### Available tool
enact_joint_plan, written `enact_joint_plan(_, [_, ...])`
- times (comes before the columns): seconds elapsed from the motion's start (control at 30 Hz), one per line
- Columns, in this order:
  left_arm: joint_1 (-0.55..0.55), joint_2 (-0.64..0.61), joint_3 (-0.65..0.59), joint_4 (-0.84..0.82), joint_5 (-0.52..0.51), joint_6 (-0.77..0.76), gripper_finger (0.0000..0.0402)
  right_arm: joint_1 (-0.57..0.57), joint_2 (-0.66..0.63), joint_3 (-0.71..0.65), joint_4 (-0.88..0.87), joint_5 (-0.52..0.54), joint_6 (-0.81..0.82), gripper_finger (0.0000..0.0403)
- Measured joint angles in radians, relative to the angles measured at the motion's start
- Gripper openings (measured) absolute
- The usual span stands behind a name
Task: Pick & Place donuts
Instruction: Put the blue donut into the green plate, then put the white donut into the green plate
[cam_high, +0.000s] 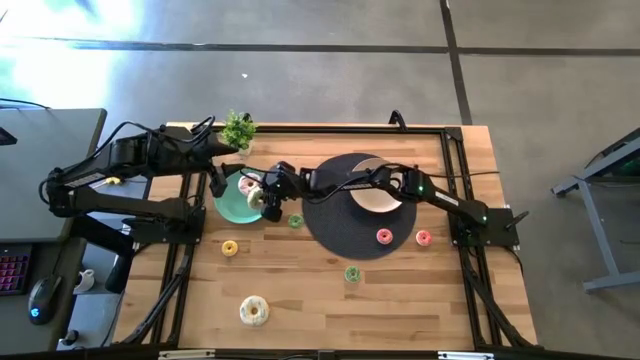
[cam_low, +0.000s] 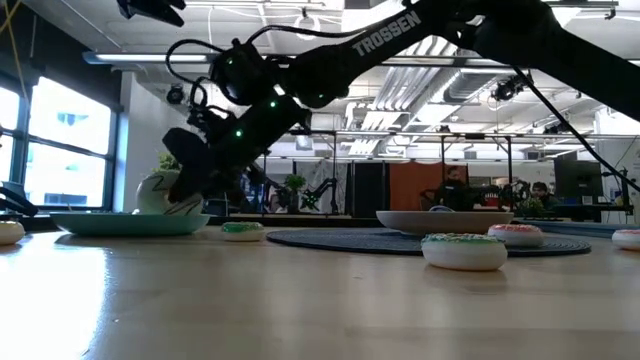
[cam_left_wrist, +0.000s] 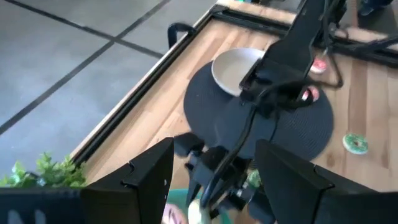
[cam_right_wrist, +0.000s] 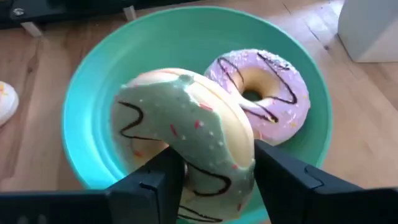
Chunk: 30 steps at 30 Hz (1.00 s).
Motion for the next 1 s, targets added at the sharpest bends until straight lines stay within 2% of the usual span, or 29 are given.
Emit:
enact_joint_plan(0.1, [0.0,-0.001,-0.042,-0.062,0.0,-0.034,0.0222,0.0,-0.024,0.0,-0.026,0.015,0.001,0.0182])
enact_joint_plan(0.27, [0.0,0.002,-0.218,-0.09,-0.025,-0.253,0.0222,0.0,-0.064,0.0,-0.018,0.01,-0.007,0.0176])
enact_joint_plan(0.43, [0.0,0.0,-0.362,-0.048,-0.041,-0.322,0.0222,-0.002,-0.081,0.001,-0.025,-0.074,-0.005,0.0168])
enact_joint_plan(0.53, [0.0,0.0,-0.404,-0.002,0.04,-0.311,0.0222,-0.002,-0.079,0.0,-0.048,-0.104,-0.023,0.0163])
enact_joint_plan(0.63, [-0.001,0.0,-0.412,0.015,0.209,-0.243,0.0222,0.004,-0.111,0.0,-0.095,-0.086,-0.085,0.0159])
enact_joint_plan(0.77, [-0.028,0.0,-0.412,0.049,0.425,-0.202,0.0222,0.017,-0.21,0.0,-0.243,-0.012,-0.158,0.0156])
enact_joint_plan(0.87, [-0.1,0.0,-0.412,0.106,0.475,-0.209,0.0222,0.028,-0.308,0.0,-0.402,0.017,-0.175,0.0157])
enact_joint_plan(1.0, [-0.259,0.047,-0.411,0.214,0.472,-0.226,0.0222,0.045,-0.434,-0.002,-0.602,0.04,-0.149,0.0155])
